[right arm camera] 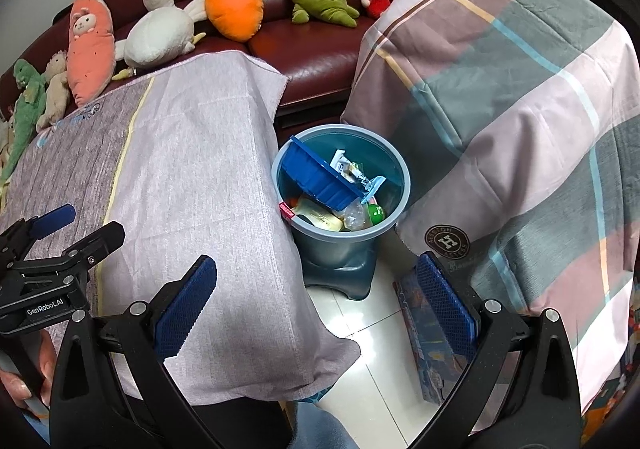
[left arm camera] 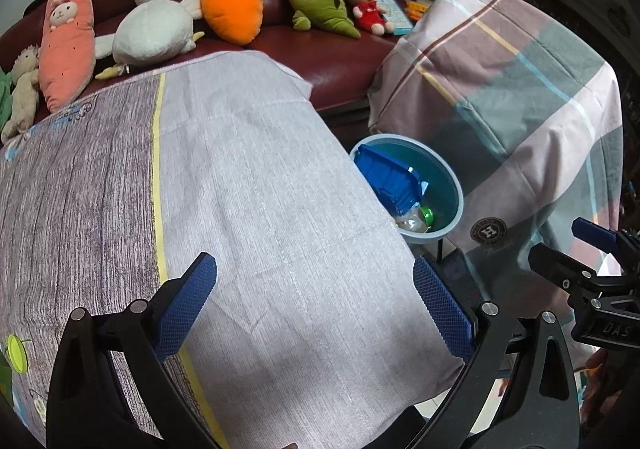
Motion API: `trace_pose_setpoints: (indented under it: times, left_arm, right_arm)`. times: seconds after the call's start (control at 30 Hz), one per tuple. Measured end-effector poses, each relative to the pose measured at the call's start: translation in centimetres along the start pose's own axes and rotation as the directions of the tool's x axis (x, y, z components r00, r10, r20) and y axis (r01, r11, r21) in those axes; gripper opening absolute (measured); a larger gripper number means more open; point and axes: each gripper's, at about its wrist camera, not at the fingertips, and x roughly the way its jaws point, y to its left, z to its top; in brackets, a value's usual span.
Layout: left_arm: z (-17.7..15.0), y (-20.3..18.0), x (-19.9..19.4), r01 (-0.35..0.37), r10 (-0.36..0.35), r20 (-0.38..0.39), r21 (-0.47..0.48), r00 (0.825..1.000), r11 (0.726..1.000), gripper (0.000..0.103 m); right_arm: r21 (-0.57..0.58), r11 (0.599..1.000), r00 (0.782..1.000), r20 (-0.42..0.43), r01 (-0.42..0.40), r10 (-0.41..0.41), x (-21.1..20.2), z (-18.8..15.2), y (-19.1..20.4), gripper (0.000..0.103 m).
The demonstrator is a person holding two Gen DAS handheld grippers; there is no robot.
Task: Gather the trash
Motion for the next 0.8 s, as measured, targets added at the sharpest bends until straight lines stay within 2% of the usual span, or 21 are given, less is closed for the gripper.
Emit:
trace_pose_setpoints:
  times: [0.8]
  left_arm:
    - [0.1, 0.8, 3.1, -0.023, 0.023, -0.036, -0.015, 0.999, 1.000, 0.099]
  right_arm:
    - [0.043, 0.999, 0.998, -0.055, 0.000, 0.002, 4.0, 0.2, -1.0, 0.096]
